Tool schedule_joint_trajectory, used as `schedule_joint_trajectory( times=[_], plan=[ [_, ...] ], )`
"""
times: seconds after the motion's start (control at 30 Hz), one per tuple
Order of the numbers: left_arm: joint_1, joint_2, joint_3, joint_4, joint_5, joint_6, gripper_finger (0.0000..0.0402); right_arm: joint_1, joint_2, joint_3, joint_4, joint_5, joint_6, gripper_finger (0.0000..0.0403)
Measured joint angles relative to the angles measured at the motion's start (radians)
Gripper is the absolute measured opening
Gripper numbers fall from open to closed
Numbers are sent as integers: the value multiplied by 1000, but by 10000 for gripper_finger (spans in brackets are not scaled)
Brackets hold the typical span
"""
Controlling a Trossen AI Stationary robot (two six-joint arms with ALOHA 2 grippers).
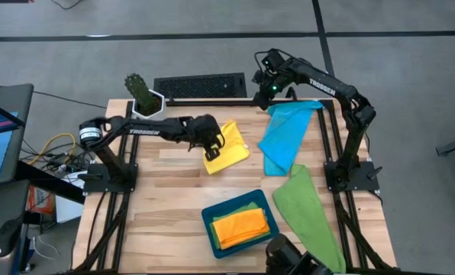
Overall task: Fold microfiber towels
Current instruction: Fold the yellow microfiber towel
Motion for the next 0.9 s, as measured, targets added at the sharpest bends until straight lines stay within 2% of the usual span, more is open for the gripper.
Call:
schedule_joint_trajectory(
  times=[0.2, 0.43, 0.57, 0.7, 0.9],
  plan=[
    [-86, 0, 0, -7, -33, 13, 0, 13, 0, 0, -4, -39, 0, 175],
    [-201, 0, 0, -6, -32, -72, 0, 49, 0, 0, -4, -40, -7, 175],
    [-263, 0, -1, -6, -96, -105, 0, 62, 0, 0, -4, -40, -8, 175],
    [-292, 0, -32, -5, -170, -174, 0, 91, 0, -3, 2, -41, -8, 175],
    [-292, 2, -99, 38, -166, -248, 0, 158, 0, -69, 42, -90, -9, 175]
  ],
)
